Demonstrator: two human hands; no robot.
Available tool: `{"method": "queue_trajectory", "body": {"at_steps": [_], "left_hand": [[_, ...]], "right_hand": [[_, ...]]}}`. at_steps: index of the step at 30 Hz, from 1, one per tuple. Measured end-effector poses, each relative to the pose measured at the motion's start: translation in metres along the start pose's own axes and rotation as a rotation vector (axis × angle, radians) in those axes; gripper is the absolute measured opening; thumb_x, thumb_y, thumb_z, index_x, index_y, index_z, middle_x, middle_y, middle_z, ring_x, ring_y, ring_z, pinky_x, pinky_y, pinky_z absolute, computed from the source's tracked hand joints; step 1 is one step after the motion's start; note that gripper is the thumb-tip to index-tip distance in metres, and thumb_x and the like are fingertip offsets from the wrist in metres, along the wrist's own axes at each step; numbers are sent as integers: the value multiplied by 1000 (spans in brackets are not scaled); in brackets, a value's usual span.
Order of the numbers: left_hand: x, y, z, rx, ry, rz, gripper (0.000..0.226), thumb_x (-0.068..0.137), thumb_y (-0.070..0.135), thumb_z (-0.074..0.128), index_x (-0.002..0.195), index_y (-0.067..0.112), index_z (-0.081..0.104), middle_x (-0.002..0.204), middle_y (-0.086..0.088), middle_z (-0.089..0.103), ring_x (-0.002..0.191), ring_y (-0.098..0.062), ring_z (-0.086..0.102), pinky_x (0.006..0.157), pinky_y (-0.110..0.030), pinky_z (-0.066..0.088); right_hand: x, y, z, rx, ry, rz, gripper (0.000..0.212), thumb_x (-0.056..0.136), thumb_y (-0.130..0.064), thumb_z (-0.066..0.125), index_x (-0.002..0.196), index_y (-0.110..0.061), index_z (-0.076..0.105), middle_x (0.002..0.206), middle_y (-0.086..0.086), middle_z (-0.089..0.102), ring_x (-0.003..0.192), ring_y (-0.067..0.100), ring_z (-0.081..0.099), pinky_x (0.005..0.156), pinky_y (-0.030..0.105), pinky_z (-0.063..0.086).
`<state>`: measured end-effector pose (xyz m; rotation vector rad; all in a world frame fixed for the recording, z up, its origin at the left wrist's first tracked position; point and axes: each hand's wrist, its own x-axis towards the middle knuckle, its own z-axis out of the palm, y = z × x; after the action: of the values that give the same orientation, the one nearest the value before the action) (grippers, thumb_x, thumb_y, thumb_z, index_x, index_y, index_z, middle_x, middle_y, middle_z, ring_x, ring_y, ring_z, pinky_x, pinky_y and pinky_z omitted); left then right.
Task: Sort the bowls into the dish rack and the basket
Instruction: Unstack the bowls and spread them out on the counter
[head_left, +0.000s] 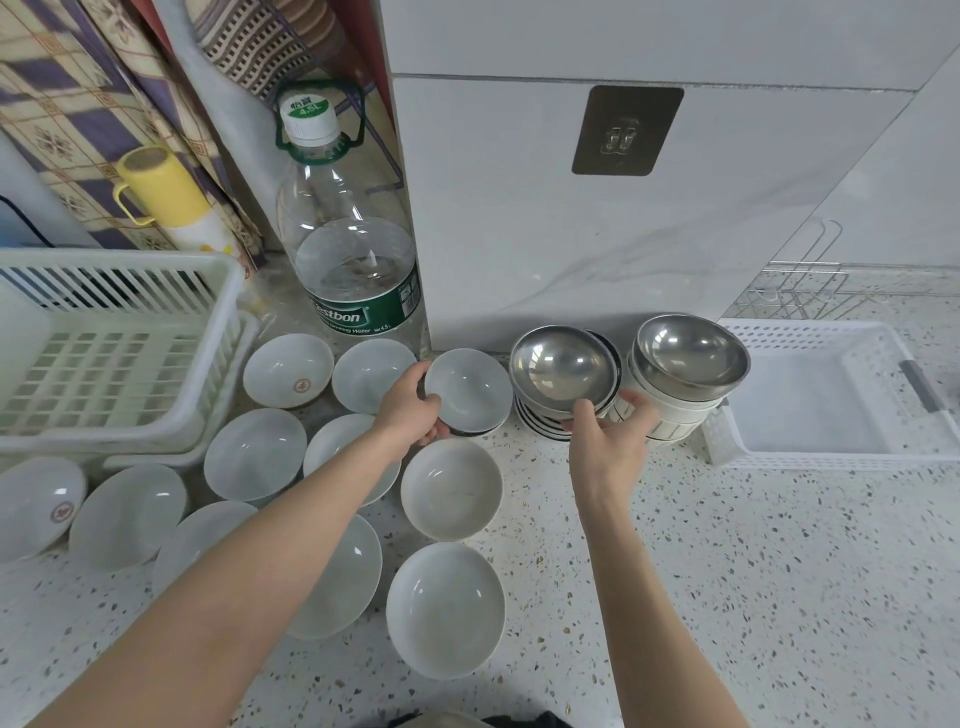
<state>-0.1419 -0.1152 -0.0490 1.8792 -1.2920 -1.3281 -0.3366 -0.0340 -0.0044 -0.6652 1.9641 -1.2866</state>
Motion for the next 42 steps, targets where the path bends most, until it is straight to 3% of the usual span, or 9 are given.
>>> {"method": "queue_trajectory", "body": {"at_steps": [5,10,13,17,21,25,35,42], "left_hand": [[-6,5,-4,-75,21,7,53,93,-1,39,135,31,44,58,-11,65,32,-10,53,31,-18,33],[-20,12,-19,-197,59,1,54,96,0,42,141,30,40,60,-14,62,34,-8,49,33,-20,34],[-40,10,-29,-310,78,-7,56,95,-1,43,142,30,40,54,-11,63,37,-11,48,35,-21,33],[-72,0,-40,-459,77,-9,54,93,-2,44,138,28,46,65,-12,65,42,-10,54,35,-18,31],[-108,-19,-47,-543,31,-29,50,93,-4,43,133,26,48,59,-6,66,44,-10,53,35,-17,29],[-141,-42,-55,-563,-13,-53,48,94,-2,43,131,28,48,71,-10,61,42,-9,52,35,-19,30],[-188,-80,-57,-555,-138,-94,45,96,3,47,110,45,53,53,-9,61,37,-8,42,36,-21,35],[-198,-80,-42,-509,-118,-98,46,96,3,47,125,39,51,55,-6,63,45,-12,48,38,-23,36]], "right_hand": [[-4,-7,-3,94,-24,-26,39,79,-28,53,113,-37,38,75,3,73,64,7,58,65,30,44],[-18,-15,-13,238,-36,-64,36,79,-21,54,107,-40,44,69,1,73,53,0,54,63,31,45],[-35,-15,-24,267,-13,-72,36,77,-20,54,101,-46,45,70,0,74,56,0,59,68,36,46],[-63,3,-39,278,16,-34,36,78,-20,54,104,-44,44,72,-3,75,71,6,68,75,39,49],[-95,28,-53,271,58,55,34,81,-17,56,105,-40,46,70,-2,74,59,8,57,61,31,44],[-127,54,-69,254,93,144,33,86,-18,57,115,-31,47,68,1,74,62,14,53,58,29,42],[-165,90,-89,185,152,240,35,87,-20,57,118,-29,44,71,3,74,56,14,44,60,30,42],[-124,93,-88,30,36,199,35,89,-21,53,120,-29,37,78,4,73,70,16,57,63,34,46]]}}
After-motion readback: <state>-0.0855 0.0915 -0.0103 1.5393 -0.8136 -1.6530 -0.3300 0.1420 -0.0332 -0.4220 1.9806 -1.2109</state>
